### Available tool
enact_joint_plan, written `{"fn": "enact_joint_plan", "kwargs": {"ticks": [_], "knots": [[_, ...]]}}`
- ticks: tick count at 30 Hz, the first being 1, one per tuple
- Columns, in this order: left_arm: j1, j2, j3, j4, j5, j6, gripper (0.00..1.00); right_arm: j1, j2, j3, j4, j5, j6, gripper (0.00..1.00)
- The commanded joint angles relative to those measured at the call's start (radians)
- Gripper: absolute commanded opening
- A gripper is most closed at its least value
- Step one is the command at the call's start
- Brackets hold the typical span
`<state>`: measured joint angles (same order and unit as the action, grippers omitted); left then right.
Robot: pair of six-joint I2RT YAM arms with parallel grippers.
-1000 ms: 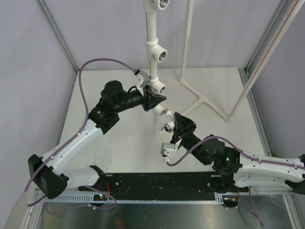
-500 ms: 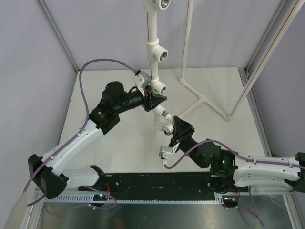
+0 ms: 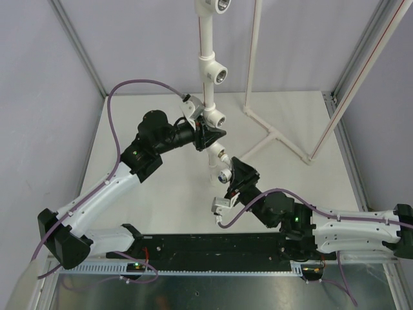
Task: Install the water faucets
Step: Screw the water faucet onto the adaptor.
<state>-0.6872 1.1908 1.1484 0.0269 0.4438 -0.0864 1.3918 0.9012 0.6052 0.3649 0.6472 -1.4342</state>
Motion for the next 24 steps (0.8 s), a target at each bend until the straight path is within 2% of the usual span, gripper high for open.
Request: {"fn": "enact_joint_plan", "kwargs": {"ticks": [1, 24], "knots": [[-0.009, -0.001, 0.022, -0.114, 0.001, -0.199, 0.0, -0.018, 0.011, 0.015, 0.095, 0.006, -0.001, 0.0], [-0.01, -0.005, 0.024, -0.114, 0.012, -0.197, 0.0, -0.089, -0.001, -0.037, 0.102, -0.02, 0.025, 0.0]]}}
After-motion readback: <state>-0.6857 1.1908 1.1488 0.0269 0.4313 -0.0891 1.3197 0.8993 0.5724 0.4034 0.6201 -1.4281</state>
